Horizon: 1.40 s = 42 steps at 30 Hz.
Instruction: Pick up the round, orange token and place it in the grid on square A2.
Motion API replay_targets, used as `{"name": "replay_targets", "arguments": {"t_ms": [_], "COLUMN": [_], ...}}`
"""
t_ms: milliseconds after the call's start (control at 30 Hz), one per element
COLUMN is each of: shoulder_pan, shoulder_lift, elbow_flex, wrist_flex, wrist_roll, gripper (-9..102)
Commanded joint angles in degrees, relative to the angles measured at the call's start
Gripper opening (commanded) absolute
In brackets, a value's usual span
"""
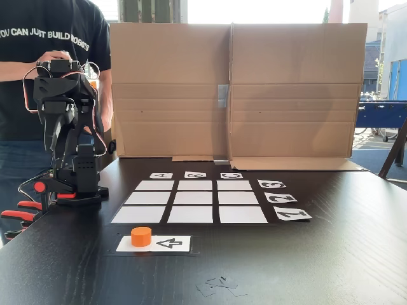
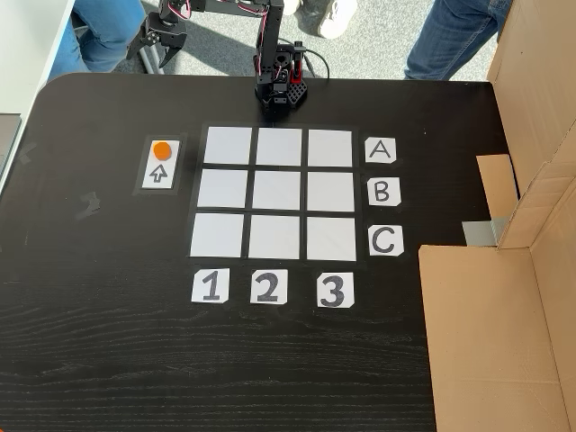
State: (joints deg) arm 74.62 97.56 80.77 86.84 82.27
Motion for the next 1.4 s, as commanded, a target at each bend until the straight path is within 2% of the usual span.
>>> {"name": "replay_targets", "arguments": {"t_ms": [0, 100, 833, 1367], "shoulder_pan": [-2.0, -3.1, -14.9, -19.2], "shoulder_lift": [-2.4, -5.1, -18.7, -37.3], "elbow_flex": [-3.8, -5.0, -9.3, -21.8], "wrist_flex": [0.7, 0.8, 3.1, 3.0], "wrist_roll": [-0.3, -0.1, 5.1, 5.4], "gripper": [33, 42, 45, 45]}}
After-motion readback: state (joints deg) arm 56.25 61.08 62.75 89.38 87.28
